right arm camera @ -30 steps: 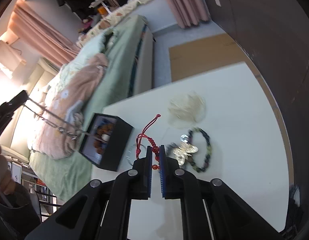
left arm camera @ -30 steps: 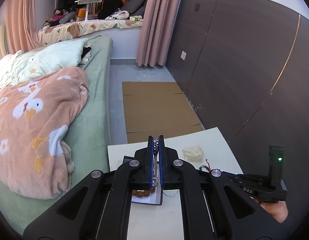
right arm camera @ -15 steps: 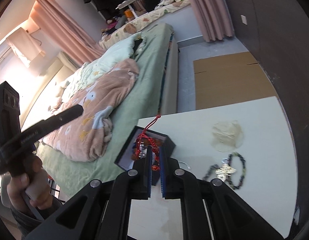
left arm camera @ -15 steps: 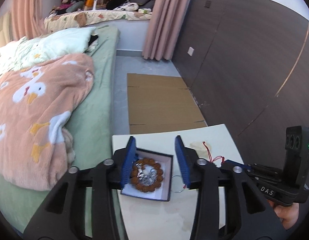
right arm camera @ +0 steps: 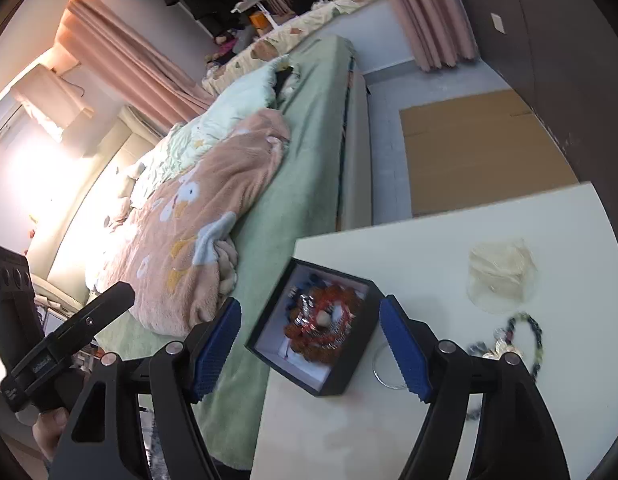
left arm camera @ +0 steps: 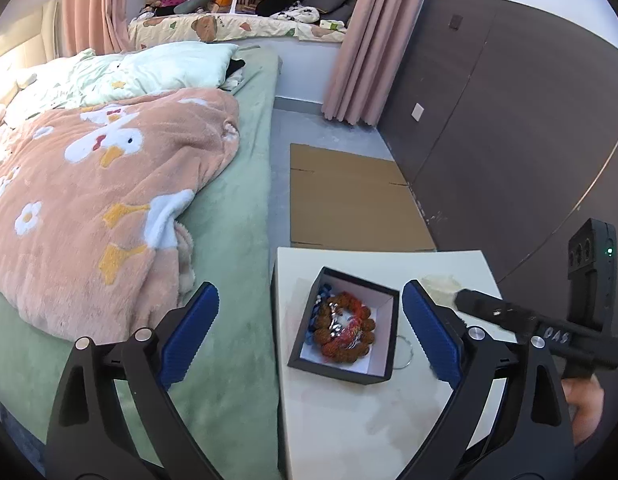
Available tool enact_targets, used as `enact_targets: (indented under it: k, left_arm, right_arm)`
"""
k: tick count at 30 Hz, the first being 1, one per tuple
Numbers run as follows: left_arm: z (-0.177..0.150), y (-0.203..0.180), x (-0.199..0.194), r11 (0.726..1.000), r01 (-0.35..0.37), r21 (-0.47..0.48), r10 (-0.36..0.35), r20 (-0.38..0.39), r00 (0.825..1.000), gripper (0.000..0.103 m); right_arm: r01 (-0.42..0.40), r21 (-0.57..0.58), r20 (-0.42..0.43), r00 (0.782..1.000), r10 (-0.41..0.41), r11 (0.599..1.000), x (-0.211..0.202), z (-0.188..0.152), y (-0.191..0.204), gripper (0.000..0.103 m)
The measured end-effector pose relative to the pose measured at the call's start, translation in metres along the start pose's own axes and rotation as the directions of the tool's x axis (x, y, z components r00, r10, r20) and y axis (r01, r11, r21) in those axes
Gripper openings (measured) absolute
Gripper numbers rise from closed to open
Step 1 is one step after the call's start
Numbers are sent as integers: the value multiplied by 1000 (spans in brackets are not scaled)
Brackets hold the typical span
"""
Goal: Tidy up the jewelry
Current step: 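Drop the red cord bracelet into the box by opening the right gripper, then grasp the silver hoop with the left gripper while the right moves toward the butterfly bracelet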
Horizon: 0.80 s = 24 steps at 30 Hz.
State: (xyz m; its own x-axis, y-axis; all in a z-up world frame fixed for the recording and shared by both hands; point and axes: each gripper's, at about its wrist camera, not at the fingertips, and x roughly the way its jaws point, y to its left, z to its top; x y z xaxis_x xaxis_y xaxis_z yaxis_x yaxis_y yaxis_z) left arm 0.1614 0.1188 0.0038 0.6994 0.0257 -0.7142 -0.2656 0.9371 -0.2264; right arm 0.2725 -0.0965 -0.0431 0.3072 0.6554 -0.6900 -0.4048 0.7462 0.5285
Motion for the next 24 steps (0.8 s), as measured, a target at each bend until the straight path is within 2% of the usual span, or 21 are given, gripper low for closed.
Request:
enact_targets:
  k: [8, 18, 21, 24]
  left_arm:
    - [-16, -16, 9, 998, 56, -2, -56, -19, 998, 93]
    - [-34, -65, 33, 991, 128, 47, -124, -89, 988, 92]
    - [-40, -79, 41, 987, 145, 72, -136, -118, 984, 87]
    - [-45, -90, 51, 984, 159, 80, -146, -150, 978, 76]
  right_arm:
    - [85, 53, 35, 996, -87, 995, -37, -17, -47, 75]
    - [158, 98, 33, 986, -162, 982, -60, -37, -92, 75]
    - [175, 116, 28, 983, -179, 978, -62, -42, -102, 75]
    - [188, 135, 23, 981, -193, 973, -64, -47, -111, 75]
